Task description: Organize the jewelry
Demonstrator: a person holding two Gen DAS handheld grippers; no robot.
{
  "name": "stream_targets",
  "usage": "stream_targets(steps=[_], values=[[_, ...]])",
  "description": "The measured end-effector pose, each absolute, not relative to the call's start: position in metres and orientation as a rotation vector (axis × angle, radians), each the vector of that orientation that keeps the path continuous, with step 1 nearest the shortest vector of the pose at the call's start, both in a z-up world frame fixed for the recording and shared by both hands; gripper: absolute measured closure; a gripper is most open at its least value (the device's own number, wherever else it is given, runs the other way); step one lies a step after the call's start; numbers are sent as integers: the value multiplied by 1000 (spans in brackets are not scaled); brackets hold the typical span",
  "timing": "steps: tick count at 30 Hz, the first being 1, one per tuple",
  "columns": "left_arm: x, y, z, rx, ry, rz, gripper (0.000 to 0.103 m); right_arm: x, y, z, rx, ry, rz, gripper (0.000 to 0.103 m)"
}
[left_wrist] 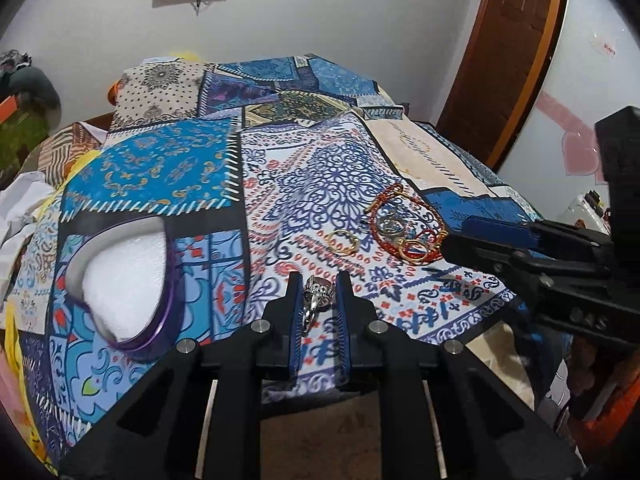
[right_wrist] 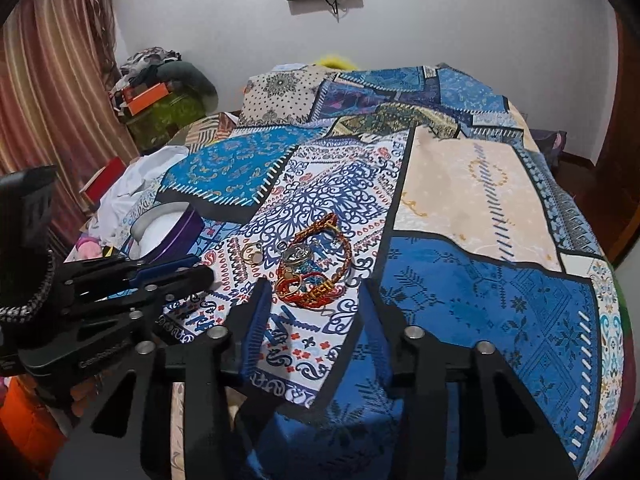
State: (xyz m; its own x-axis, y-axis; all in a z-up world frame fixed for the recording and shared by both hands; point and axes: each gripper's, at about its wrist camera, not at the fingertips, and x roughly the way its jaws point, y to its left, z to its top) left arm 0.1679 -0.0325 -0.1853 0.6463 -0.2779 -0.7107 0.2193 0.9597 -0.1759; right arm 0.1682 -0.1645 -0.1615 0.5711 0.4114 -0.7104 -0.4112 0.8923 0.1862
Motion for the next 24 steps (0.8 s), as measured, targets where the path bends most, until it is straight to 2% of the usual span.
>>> stream_targets(steps=[11,16,19,24], values=[[161,-21,-180,-95,786,-269,88,203,-160,-148,-21,822,466,69],[162,-20,-180,-101,782,-262,88,224,-149,-164,-58,909,510,80],[162,-20,-180,-100,780,-255,88,229,-145,-179,-66,963,540,91],[160,-18,-176,-109,767,-239,88,223,-161,-172,31,939,568,97]])
